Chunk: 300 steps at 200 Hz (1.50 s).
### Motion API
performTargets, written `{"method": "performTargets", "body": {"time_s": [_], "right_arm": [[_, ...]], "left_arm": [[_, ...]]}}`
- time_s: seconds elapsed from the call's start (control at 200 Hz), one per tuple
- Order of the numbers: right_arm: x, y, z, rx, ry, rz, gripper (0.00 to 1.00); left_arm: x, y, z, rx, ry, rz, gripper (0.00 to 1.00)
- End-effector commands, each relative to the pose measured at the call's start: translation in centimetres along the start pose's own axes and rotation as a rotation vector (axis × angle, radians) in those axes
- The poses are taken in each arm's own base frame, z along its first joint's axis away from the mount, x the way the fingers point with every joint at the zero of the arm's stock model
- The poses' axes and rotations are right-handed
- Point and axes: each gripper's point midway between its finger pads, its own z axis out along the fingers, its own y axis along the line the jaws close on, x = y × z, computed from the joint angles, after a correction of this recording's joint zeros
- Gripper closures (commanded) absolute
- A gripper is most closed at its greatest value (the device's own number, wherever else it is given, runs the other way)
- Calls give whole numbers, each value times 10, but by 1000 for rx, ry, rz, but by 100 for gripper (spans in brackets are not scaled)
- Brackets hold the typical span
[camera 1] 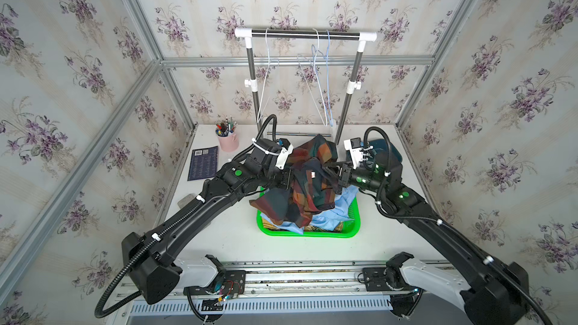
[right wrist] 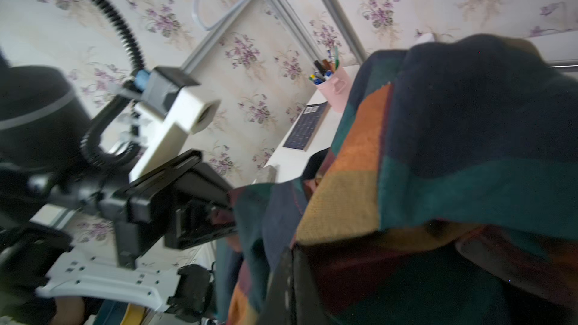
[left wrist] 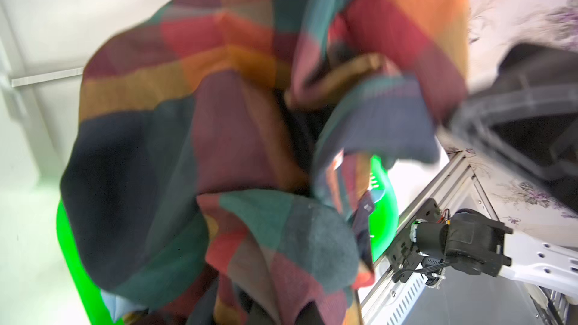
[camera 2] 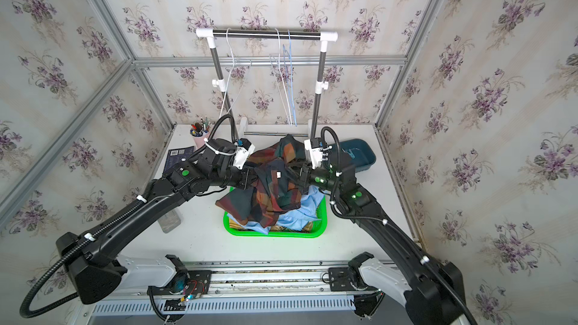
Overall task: Remove the clothespins securing long-sleeve shirts to the hanger
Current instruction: Adjust the long-sleeve shirt at the bin.
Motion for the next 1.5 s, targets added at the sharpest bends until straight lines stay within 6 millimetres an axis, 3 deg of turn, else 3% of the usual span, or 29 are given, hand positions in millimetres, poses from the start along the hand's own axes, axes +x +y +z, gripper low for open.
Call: {"method": "performTargets", "body": {"time_s": [0.0,0.105,0.165,0.23,0.285,0.385,0.52,0.62,0.864,0.944,1.009,1.139,1.224,1.304,1.459,1.494], "right_arm": [[25,22,-13,-1,29,94,100],[54,36,-21,-19,51,164,100],[73,29,-21,1,67,187,100],[95,2,-16,74,87,213,100],[112,-24,-11,156,101,223,100],[126,-72,-5,324,107,255,100],[137,-140,-22,492,34,439,100],[140,-168,-35,534,0,505,100],[149,-181,-20,531,36,509,96],[141,-176,-14,515,34,513,93],[120,-163,-19,507,-9,486,87],[58,-121,-43,506,-114,377,75],[28,-92,-49,471,-127,333,73],[18,-81,-34,406,-95,311,73],[21,-98,18,333,-65,282,74],[31,-96,32,322,-34,262,74]], "left_arm": [[2,-1,-5,-24,9,30,100],[7,-9,-2,-10,21,49,100],[12,-9,9,-12,50,58,100],[16,-5,27,-22,79,55,100],[26,4,55,-53,138,41,100],[40,21,84,-113,182,16,100],[70,48,106,-201,255,11,100],[91,57,117,-219,316,6,100],[161,99,154,-328,457,-103,100],[176,111,161,-366,478,-140,100],[182,114,161,-379,479,-153,100],[183,125,155,-451,450,-123,100],[188,133,157,-489,452,-130,100],[189,136,160,-510,427,-136,100],[191,138,160,-517,383,-156,100],[192,138,158,-519,378,-160,100]]}}
